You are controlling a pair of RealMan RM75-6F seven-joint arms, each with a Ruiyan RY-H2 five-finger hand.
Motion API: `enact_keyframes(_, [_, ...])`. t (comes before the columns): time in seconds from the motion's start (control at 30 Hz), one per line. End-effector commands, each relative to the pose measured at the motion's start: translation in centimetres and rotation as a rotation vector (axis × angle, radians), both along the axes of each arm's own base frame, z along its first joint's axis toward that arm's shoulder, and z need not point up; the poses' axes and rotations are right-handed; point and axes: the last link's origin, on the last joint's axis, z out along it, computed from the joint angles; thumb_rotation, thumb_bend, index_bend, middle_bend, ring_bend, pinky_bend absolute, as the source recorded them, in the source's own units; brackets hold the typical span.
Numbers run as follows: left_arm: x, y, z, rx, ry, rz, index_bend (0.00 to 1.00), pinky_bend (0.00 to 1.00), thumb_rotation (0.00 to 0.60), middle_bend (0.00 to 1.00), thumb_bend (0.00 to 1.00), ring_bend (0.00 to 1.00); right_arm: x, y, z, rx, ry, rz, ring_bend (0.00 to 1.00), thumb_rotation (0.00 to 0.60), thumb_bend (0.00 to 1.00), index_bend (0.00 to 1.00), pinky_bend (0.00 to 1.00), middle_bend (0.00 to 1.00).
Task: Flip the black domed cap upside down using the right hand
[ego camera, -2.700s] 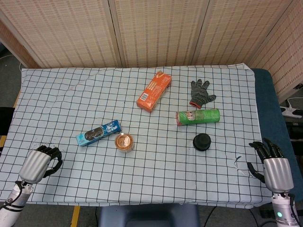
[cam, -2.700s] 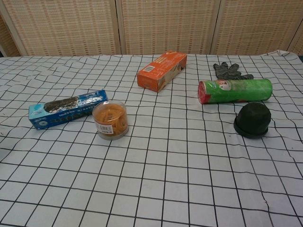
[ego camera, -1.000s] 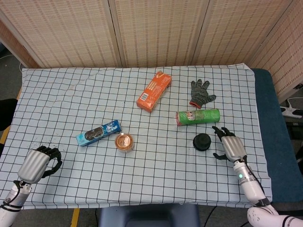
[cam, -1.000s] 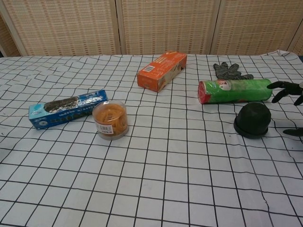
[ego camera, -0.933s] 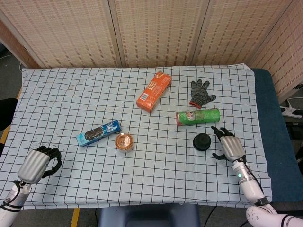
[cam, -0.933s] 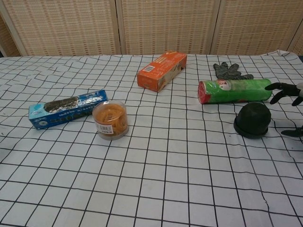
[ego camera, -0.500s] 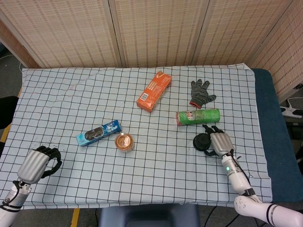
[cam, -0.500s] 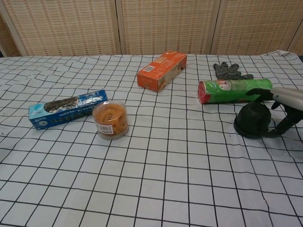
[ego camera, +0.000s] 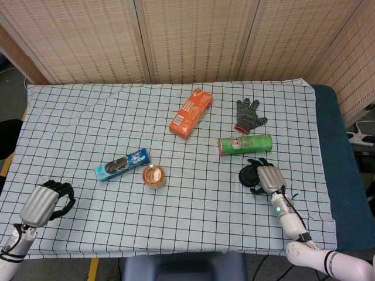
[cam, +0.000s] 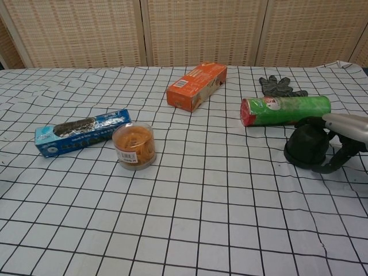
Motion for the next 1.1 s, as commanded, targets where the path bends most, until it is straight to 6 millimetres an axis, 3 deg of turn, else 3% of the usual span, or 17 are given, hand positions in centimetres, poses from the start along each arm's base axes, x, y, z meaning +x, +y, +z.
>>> enact_keyframes(0.03, [0.0,0.0,0.0,0.000,-0.001,0.000,0.34,0.52,0.600,0.53,0.59,0.56,-0.2,0.0,-0.1,-0.001,0.005,-0.001,0.18,0.600,0.09,0.18,0.34,0.30])
enact_keyframes(0.2, [-0.1,0.0,0.1,0.003,-0.003,0.003,0.34,0.52,0.600,0.53,0.59,0.56,-0.5,0.1,-0.2,-0.006,0.012,-0.006,0.29,0.600,0.09,0.27,0.45,0.41])
enact_keyframes(0.47, [-0.1,0.1,0.1,0.000,0.000,0.003,0.34,0.52,0.600,0.53,0.59,0.56,-0.5,0.3,0.0,-0.065,0.003,0.036,0.48,0.600,0.10,0.53,0.64,0.57])
enact_keyframes(0.6, [-0.1,0.0,0.1,0.001,-0.001,0.002,0.34,0.52,0.600,0.53,0.59,0.56,-0.4,0.6,0.5,-0.121,0.013,0.086,0.53,0.600,0.15,0.62,0.70,0.62])
enact_keyframes(0.77, [0.0,0.0,0.0,0.000,0.001,0.000,0.34,0.52,0.600,0.53,0.59,0.56,0.6,1.0,1.5,-0.207,-0.027,0.181,0.55,0.600,0.17,0.66,0.71,0.63])
enact_keyframes(0.93, [0.0,0.0,0.0,-0.001,0.004,-0.002,0.34,0.52,0.600,0.53,0.59,0.56,3.3,2.4,3.5,-0.313,-0.251,0.404,0.55,0.600,0.17,0.66,0.71,0.63])
enact_keyframes(1.1, [0.0,-0.1,0.0,-0.002,0.006,0.001,0.34,0.52,0.600,0.53,0.59,0.56,3.1,3.2,5.9,-0.442,-0.267,0.548,0.55,0.600,0.18,0.66,0.70,0.63])
